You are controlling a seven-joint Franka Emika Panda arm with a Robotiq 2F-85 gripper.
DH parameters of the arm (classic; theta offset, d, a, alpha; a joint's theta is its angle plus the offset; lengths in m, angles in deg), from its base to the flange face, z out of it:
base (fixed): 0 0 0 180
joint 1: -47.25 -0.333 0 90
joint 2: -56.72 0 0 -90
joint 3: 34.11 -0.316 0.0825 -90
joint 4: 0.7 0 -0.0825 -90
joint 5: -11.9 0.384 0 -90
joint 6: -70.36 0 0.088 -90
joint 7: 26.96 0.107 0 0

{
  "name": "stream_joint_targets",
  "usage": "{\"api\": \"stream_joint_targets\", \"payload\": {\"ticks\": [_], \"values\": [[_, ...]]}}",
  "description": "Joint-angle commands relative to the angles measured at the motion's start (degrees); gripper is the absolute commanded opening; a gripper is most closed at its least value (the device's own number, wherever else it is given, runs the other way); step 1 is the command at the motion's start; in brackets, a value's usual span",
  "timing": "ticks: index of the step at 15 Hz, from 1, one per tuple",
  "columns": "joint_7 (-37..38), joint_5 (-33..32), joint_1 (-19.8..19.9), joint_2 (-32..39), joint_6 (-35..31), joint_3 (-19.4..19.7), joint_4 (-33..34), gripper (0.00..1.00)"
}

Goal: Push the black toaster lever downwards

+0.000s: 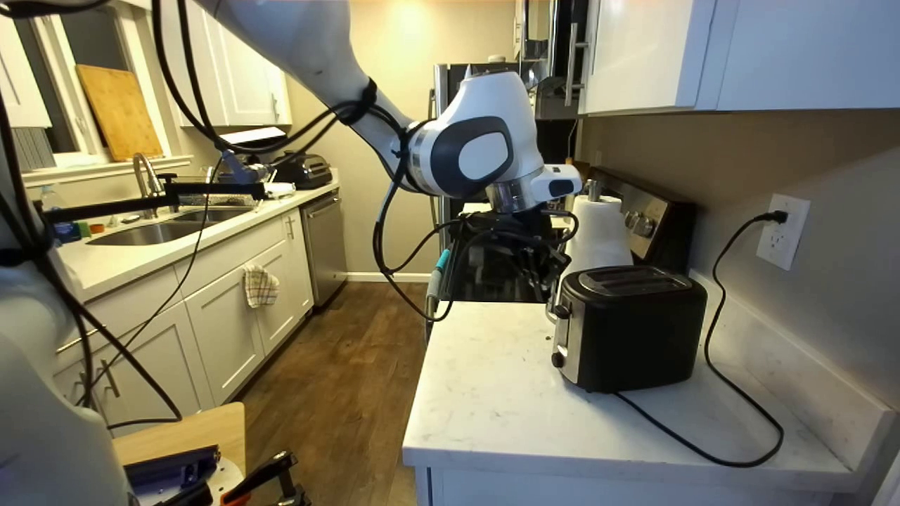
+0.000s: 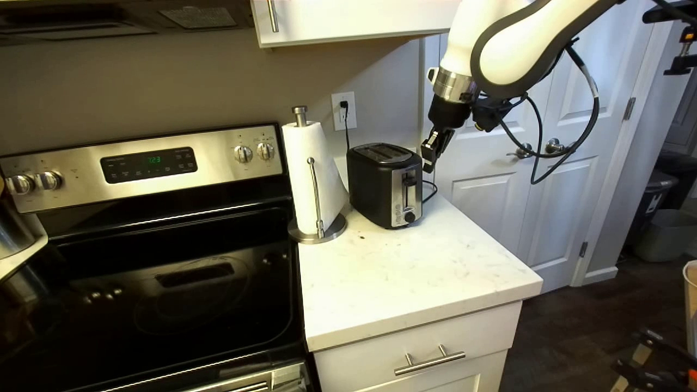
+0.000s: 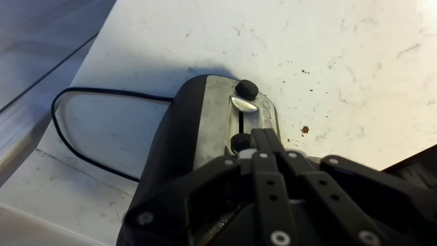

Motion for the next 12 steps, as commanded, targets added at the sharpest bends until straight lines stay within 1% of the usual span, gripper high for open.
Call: {"api": "stream_joint_targets", "payload": {"ticks": [1,5,6,12], "values": [[0.0,0.0,0.3,0.0,0.1,-0.3,0.1,0.01],[-0.4,0.4,0.3,-0.3,-0.1,-0.5,-0.3,0.0],[0.3,-0.1,0.2,-0.2,-1.2,-0.5,-0.4,0.0],[3.7,-1.0,-0.3,3.5,-2.8,-0.4,3.3,0.0]]}}
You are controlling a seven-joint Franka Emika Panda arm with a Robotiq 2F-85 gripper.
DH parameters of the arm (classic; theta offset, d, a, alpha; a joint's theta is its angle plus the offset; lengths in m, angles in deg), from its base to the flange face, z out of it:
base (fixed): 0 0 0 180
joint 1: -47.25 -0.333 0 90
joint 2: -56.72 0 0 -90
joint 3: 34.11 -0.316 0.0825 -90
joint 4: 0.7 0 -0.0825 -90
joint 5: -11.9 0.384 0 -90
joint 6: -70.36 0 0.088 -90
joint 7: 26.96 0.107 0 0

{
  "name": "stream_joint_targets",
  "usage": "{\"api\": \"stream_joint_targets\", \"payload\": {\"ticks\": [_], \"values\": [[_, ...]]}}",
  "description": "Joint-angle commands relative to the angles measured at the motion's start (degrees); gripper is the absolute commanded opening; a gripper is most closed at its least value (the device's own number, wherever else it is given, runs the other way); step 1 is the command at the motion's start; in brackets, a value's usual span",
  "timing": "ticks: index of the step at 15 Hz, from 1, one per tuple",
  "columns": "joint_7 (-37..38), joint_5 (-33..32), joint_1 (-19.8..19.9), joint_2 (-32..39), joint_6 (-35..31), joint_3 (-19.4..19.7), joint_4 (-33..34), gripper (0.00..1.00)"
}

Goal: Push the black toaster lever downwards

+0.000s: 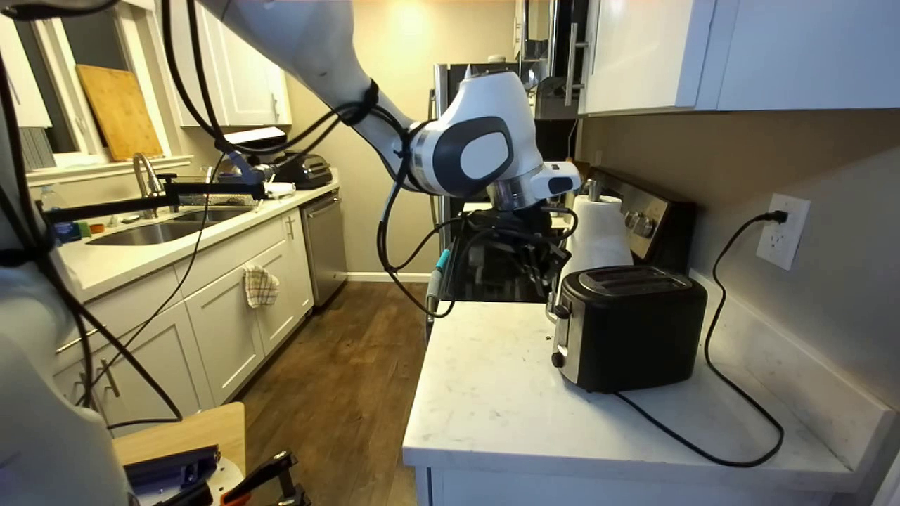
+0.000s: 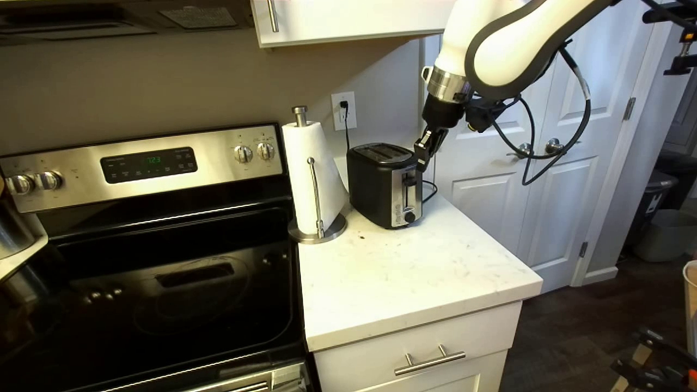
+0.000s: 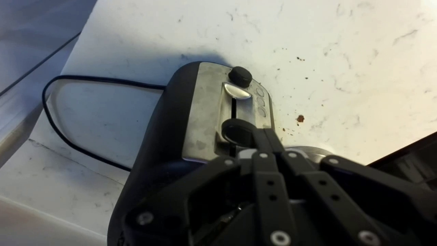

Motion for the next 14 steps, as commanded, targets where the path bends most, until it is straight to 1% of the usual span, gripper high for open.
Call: {"api": "stream_joint_targets", "payload": {"ticks": [1,6,11,14], "values": [[3.4,-1.0,0.0,3.4,-1.7,0.2,2.8,0.0],[5.7,-2.0,-0.7,7.4,-3.9,0.8,4.5,0.0],[10.7,-7.0,-2.5,8.9,-9.8,3.4,3.7,0.0],[14.9,-10.9,-4.5,9.1,-11.4,5.6,2.9,0.0]]}}
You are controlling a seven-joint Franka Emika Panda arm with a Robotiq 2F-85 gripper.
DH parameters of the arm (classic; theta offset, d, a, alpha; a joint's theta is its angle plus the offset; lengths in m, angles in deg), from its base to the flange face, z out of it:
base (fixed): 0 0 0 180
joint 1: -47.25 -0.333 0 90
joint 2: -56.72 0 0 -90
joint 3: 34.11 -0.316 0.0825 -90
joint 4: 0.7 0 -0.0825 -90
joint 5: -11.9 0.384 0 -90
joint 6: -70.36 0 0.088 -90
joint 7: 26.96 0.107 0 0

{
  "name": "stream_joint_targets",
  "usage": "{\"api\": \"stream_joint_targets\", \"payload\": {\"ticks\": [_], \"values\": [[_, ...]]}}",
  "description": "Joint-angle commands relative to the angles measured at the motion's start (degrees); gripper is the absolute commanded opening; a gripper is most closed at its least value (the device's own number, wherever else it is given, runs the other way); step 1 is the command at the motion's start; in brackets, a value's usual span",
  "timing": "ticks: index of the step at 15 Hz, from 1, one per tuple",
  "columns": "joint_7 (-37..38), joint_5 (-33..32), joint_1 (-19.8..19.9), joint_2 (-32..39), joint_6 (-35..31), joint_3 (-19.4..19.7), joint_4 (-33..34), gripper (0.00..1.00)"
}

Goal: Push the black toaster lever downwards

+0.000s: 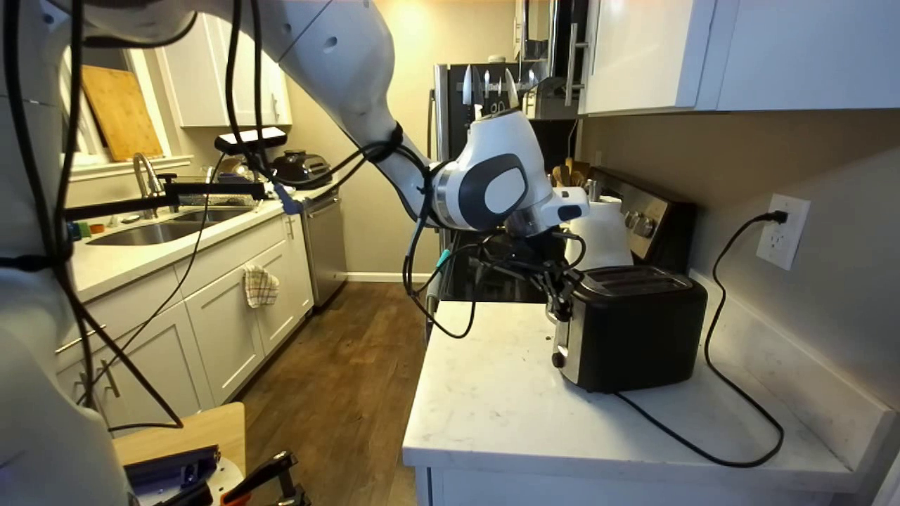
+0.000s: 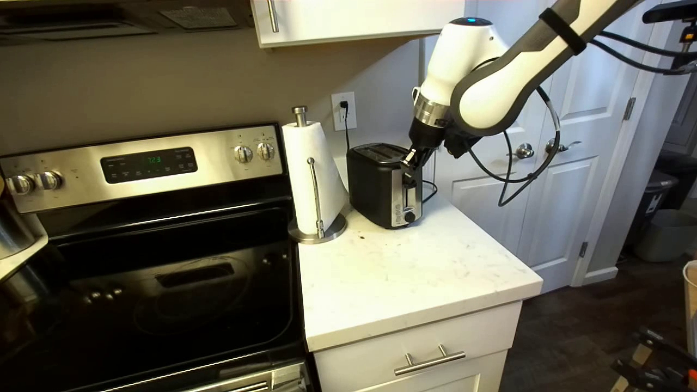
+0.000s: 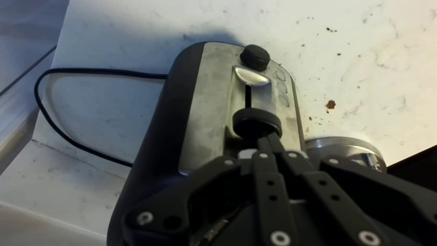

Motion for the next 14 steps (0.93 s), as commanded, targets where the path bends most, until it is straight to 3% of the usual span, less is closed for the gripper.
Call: {"api": "stream_joint_targets", "payload": {"ticks": [1,5,10,14], "values": [[6.7,-5.8,-2.8,0.3,-4.5,3.5,-1.5,0.0],[17.5,-14.4,-7.4,0.0,-9.7,8.7,-4.4,0.0],[35.9,-30.9,-16.8,0.6,-17.8,21.0,-6.8,0.0],[47.9,-40.3,-24.1,1.8,-19.6,29.8,-7.0,0.0]]}}
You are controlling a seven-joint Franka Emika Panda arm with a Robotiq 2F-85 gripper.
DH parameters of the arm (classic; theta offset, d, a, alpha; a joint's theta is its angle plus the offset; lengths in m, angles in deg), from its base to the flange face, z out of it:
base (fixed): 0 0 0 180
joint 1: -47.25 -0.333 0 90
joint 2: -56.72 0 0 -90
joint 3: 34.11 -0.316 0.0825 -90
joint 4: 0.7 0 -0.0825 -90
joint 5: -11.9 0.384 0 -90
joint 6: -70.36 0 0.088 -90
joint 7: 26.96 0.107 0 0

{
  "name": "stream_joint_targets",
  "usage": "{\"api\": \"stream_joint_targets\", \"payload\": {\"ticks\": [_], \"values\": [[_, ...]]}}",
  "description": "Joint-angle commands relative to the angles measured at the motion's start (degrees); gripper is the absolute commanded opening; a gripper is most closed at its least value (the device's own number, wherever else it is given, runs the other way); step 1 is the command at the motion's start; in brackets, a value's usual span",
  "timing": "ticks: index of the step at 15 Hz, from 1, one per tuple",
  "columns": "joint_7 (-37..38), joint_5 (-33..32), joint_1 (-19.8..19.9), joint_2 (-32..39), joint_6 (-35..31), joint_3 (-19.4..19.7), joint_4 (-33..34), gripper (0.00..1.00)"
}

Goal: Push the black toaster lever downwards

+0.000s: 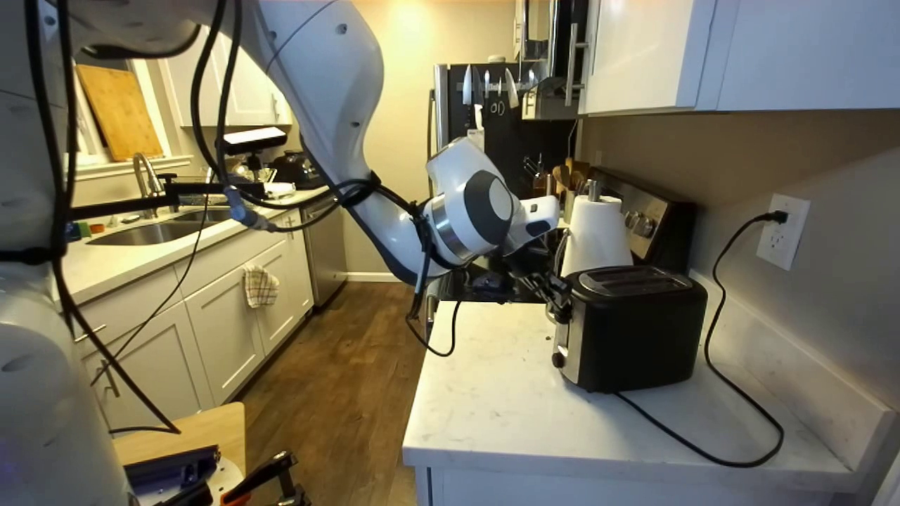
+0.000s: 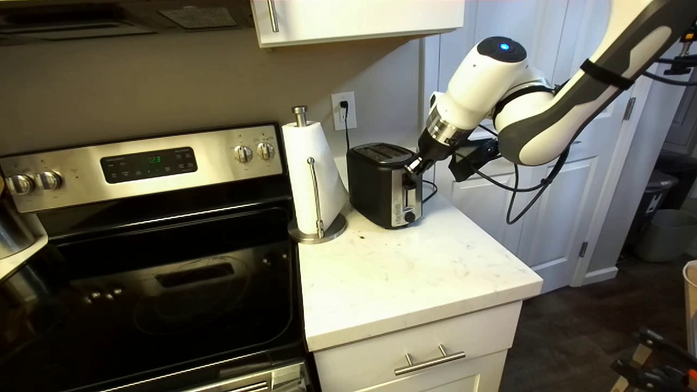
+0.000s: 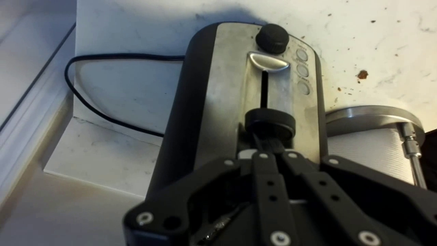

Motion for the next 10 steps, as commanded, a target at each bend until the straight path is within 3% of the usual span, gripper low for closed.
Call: {"api": "stream_joint_targets", "payload": {"ticks": [1,10], "values": [[9.6,-6.7,-5.7,1.5,-2.3,6.9,-0.6,0.0],[19.6,-11.5,-14.0,5.4,-7.7,15.9,-0.1,0.0]]}}
